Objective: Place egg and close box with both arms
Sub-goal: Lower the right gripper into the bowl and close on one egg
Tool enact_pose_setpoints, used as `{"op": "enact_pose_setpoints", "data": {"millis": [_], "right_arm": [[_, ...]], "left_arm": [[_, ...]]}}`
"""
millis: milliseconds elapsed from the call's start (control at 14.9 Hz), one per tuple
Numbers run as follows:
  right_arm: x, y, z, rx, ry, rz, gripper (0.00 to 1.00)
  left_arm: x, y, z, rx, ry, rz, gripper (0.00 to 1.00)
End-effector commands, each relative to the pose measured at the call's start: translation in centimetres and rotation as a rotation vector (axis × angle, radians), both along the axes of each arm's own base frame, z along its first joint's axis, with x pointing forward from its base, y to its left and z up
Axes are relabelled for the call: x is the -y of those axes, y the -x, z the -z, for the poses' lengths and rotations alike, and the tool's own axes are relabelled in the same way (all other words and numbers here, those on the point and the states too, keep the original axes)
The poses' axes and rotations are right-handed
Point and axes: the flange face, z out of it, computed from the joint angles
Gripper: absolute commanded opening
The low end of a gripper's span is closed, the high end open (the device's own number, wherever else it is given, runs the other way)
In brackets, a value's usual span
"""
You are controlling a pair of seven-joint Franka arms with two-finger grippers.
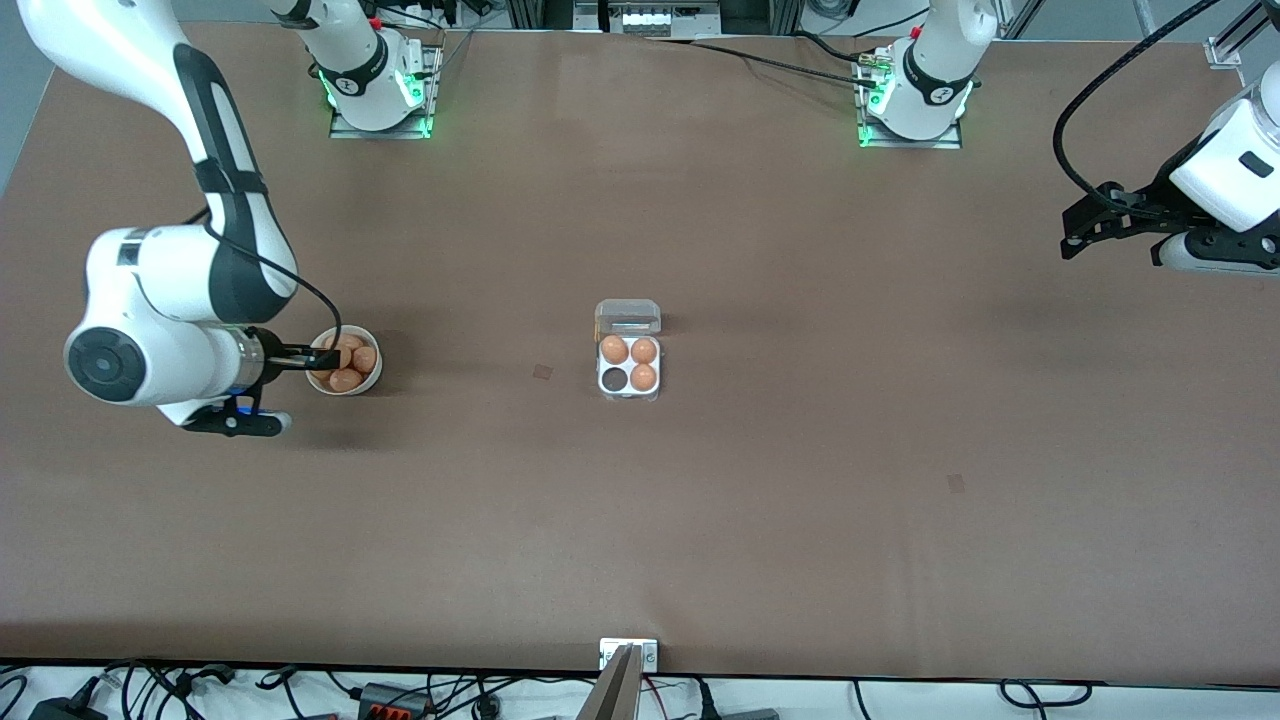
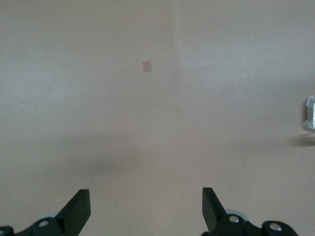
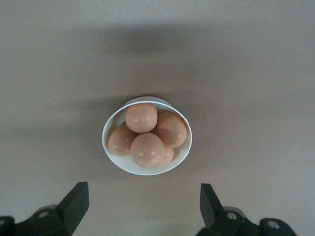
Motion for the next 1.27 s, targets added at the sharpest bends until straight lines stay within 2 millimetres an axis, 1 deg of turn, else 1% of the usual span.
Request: {"op": "enact_pose_setpoints", "data": {"millis": [0,67,134,201,468,535,669,736,936,1070,1204], "right_arm": [[0.9,0.0,2.7,-0.029,-0.027,-0.025,1.00],[1.5,0.0,3.6,-0.044,-0.038,-0.044,1.00],[2.6,0.1,4.5,-0.058,-0.047,-0.047,1.00],[3.2,0.1,4.9,-0.064,-0.050,-0.043,1.00],[3.3,0.2,5.1,-0.070,-0.051,-0.046,1.00],[3.0,0.2,5.4,-0.073,-0.051,-0.050,1.00],[1.9,0.2,5.2,-0.074,-0.082,-0.031,1.00],[1.6,0.2,5.3,-0.076,-0.102,-0.021,1.00],[1.9,0.1,5.4,-0.071,-0.108,-0.019,1.00],[2.2,0.2,6.5,-0.081,-0.106,-0.016,1.00],[2.3,0.1,6.7,-0.075,-0.110,-0.023,1.00]], "left_arm": [[-0.3,0.3,-0.1,-0.004,-0.018,0.001,1.00],[-0.3,0.3,-0.1,-0.004,-0.018,0.001,1.00],[-0.3,0.3,-0.1,-0.004,-0.018,0.001,1.00],[-0.1,0.3,-0.1,-0.005,-0.018,0.004,1.00],[-0.3,0.2,-0.2,-0.001,-0.018,0.002,1.00],[0.2,0.3,-0.2,-0.001,-0.018,0.010,1.00],[0.8,0.3,-0.2,0.000,-0.018,0.019,1.00],[0.8,0.3,-0.7,0.009,-0.018,0.021,1.00],[0.8,0.3,-0.7,0.007,-0.018,0.019,1.00],[0.8,0.2,-0.7,0.007,-0.018,0.019,1.00],[0.8,0.2,-0.6,0.006,-0.018,0.018,1.00]]}}
